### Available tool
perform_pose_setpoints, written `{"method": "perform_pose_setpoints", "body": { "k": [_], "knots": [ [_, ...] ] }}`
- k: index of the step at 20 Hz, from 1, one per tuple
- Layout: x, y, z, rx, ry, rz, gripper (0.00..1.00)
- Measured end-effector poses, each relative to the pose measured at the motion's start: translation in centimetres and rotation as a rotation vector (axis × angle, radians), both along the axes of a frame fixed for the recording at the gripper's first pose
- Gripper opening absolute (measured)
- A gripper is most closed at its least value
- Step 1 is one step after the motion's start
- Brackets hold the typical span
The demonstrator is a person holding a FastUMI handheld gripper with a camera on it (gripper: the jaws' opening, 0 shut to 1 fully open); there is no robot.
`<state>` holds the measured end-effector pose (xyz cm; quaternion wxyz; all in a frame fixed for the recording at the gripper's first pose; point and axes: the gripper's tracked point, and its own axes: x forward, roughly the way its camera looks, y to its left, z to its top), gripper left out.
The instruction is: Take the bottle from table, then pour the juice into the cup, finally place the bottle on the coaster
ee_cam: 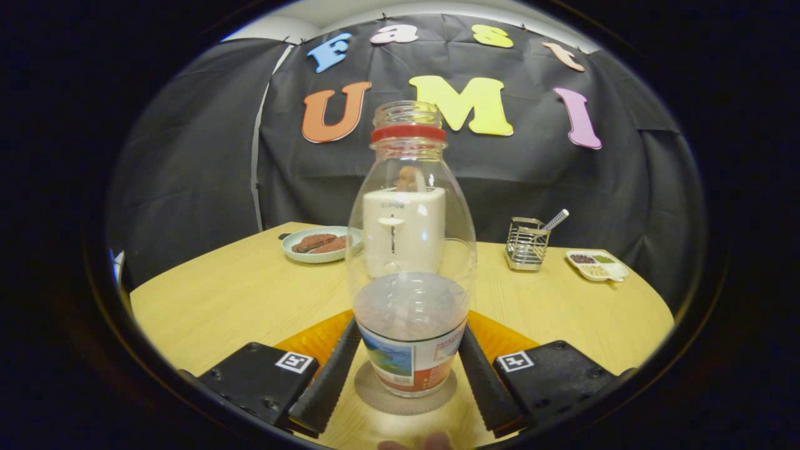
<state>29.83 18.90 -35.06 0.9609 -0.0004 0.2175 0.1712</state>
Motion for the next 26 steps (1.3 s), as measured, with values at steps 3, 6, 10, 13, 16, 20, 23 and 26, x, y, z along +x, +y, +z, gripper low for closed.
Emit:
{"method": "perform_pose_setpoints", "body": {
  "k": [3,6,10,13,16,20,23,26],
  "knots": [
    [-0.1,-0.4,0.1,-0.007,-0.001,-0.010,0.99],
    [0.5,-0.6,0.8,-0.003,-0.023,-0.023,0.99],
    [-0.1,-1.1,3.1,0.017,-0.074,-0.032,0.99],
    [-0.6,-1.6,6.0,0.049,-0.110,-0.045,0.99],
    [-1.4,-2.7,10.0,0.061,-0.161,-0.063,0.99],
    [-4.2,-4.8,17.2,0.056,-0.242,-0.107,0.99],
    [-6.8,-7.0,23.9,0.052,-0.313,-0.161,0.99],
    [-10.2,-9.4,30.6,0.030,-0.395,-0.209,0.99]
  ]
}}
